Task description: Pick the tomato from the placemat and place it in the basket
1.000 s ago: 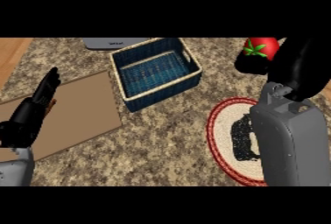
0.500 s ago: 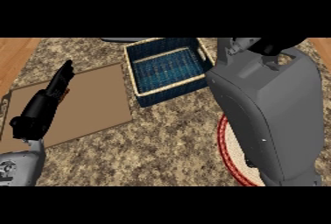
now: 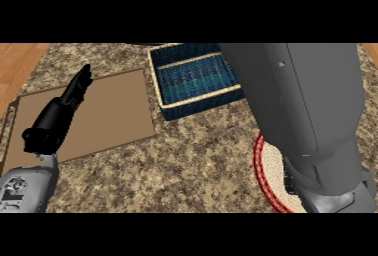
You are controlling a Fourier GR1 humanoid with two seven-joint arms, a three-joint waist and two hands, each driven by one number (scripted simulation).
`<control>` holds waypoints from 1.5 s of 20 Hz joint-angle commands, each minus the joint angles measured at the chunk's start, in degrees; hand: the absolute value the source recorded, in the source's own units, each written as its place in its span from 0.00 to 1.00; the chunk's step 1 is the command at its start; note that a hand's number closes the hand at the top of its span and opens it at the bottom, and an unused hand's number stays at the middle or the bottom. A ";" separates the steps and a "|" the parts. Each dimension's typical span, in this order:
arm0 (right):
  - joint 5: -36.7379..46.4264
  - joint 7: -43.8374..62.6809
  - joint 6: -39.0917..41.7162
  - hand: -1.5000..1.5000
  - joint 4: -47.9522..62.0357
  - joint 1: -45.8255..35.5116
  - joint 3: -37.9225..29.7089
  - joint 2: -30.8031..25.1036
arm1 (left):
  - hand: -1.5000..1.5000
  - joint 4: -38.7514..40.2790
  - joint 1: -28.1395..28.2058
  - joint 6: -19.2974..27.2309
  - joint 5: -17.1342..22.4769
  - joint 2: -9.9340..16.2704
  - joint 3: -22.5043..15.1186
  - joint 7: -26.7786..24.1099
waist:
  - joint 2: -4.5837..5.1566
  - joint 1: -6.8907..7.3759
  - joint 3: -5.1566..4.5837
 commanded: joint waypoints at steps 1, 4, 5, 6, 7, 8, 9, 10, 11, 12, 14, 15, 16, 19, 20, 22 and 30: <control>-2.43 10.12 -4.47 1.00 9.60 -3.78 -3.98 0.35 | 0.50 -1.36 -1.69 0.91 -0.85 -0.61 -0.65 2.65 | 0.16 0.13 0.09; -4.34 11.45 -3.89 1.00 14.85 -7.02 -6.84 0.35 | 0.50 0.95 -1.90 -0.50 0.21 0.00 0.10 0.81 | 0.26 0.14 0.02; -4.55 11.51 -5.73 1.00 16.34 -7.36 -8.17 0.35 | 0.50 1.11 -1.52 0.05 -0.52 0.03 0.02 -0.31 | 0.42 0.44 0.00; -4.85 12.32 -4.55 1.00 18.31 -8.32 -8.49 0.35 | 0.50 0.84 0.22 0.64 -0.56 -1.26 -0.63 -1.54 | 0.28 0.65 -0.03; -5.50 12.88 -5.93 1.00 19.08 -8.09 -9.03 0.35 | 0.50 1.76 -1.55 0.26 -0.72 -0.28 -0.09 -0.69 | 0.29 0.20 0.00; -4.47 12.71 -5.07 1.00 22.08 -9.21 -10.34 0.35 | 0.50 0.53 -2.53 -0.15 0.51 -0.67 0.12 1.04 | 0.41 0.62 -0.02; -3.50 12.03 -4.71 1.00 23.69 -7.27 -9.96 0.35 | 0.50 -0.33 -0.71 0.11 -0.37 -0.20 -0.09 0.45 | 0.14 0.11 0.03; -2.89 12.50 -0.69 1.00 25.39 -8.53 -10.00 0.35 | 0.50 0.80 -0.70 0.94 -0.80 -1.13 -0.37 -0.33 | 0.00 -0.78 0.00; -2.74 12.84 0.79 1.00 26.90 -9.95 -10.97 0.35 | 0.50 1.84 -1.26 1.81 -1.60 -1.19 -0.19 -0.34 | 0.05 -1.20 0.00; -2.46 14.86 1.95 1.00 29.11 -11.14 -10.40 0.35 | 0.50 2.26 -2.18 0.49 -0.09 -0.72 0.50 0.13 | 0.05 -0.61 -0.08; -1.81 14.49 2.75 1.00 31.62 -11.57 -10.49 0.35 | 0.50 1.90 -1.17 0.84 -0.80 -0.17 0.72 -0.55 | -0.19 -1.04 -0.01; -1.30 14.84 3.72 1.00 32.99 -12.63 -11.44 0.35 | 0.50 0.16 1.07 0.81 -1.01 -0.43 0.06 -0.34 | -0.36 -0.60 0.01; -1.12 14.39 3.88 1.00 33.99 -13.46 -11.51 0.35 | 0.50 0.99 0.38 1.06 -0.92 -0.55 0.44 -1.34 | -0.29 -1.21 0.01; -3.03 13.12 4.88 1.00 37.61 -15.04 -14.35 0.35 | 0.50 -0.01 0.36 0.41 -0.90 -0.27 0.08 0.16 | -0.28 -1.08 0.08; -4.30 12.35 5.22 0.00 36.84 -15.41 -15.58 0.35 | 0.50 1.17 1.52 1.05 -0.65 -0.41 1.12 -1.91 | -0.46 -1.91 0.10; -6.04 11.39 1.28 0.00 38.33 -15.59 -15.89 0.35 | 0.50 2.70 1.38 1.24 -0.69 -0.87 1.21 -2.59 | -0.30 -1.73 0.08; -5.03 7.26 -12.17 0.00 40.51 -16.31 -16.64 0.34 | 0.50 -1.32 -1.81 1.14 -1.24 -0.58 0.43 2.94 | -0.07 -1.21 0.13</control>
